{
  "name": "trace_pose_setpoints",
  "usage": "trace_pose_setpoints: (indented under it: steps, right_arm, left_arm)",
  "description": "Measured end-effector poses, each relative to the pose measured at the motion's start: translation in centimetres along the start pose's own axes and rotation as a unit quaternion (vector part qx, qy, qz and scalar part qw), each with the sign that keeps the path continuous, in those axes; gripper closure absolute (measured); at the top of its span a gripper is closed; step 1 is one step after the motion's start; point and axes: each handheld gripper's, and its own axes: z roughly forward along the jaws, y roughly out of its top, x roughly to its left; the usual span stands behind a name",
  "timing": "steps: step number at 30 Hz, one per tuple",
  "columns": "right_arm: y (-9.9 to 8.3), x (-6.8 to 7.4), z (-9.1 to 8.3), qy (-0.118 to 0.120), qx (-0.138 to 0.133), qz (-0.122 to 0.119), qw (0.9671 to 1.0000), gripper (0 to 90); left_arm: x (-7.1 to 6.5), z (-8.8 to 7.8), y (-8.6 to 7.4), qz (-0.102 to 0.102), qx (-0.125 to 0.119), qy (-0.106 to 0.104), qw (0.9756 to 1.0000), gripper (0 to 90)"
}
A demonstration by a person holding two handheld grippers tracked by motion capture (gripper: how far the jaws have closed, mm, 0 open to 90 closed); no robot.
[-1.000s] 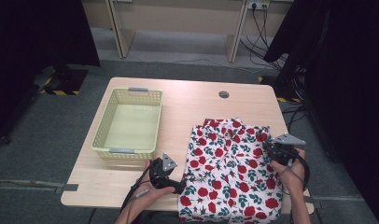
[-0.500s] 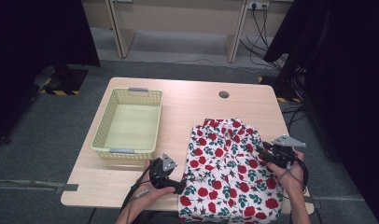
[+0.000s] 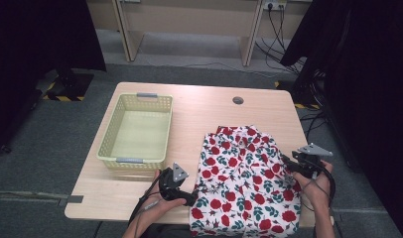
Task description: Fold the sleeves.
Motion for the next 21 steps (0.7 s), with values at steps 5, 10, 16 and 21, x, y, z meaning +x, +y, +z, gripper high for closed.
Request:
trace_pose_setpoints:
  steps: [5,10,16,21]
  right_arm:
    - [-0.7,0.0,0.6,0.004,0.021,0.002,0.9998,55.0]
    - [-0.8,0.7,0.9,0.026,0.030,-0.004,0.9992,53.5]
    - [-0.5,2.5,0.9,0.063,0.033,-0.029,0.9971,53.2]
    - [-0.6,3.7,0.5,0.083,0.032,-0.046,0.9949,52.7]
  left_arm:
    - [0.0,0.0,0.0,0.000,0.000,0.000,1.0000,0.0]
    - [0.0,0.0,0.0,0.000,0.000,0.000,1.0000,0.0]
    - [0.0,0.0,0.0,0.000,0.000,0.000,1.0000,0.0]
    - [0.0,0.0,0.0,0.000,0.000,0.000,1.0000,0.0]
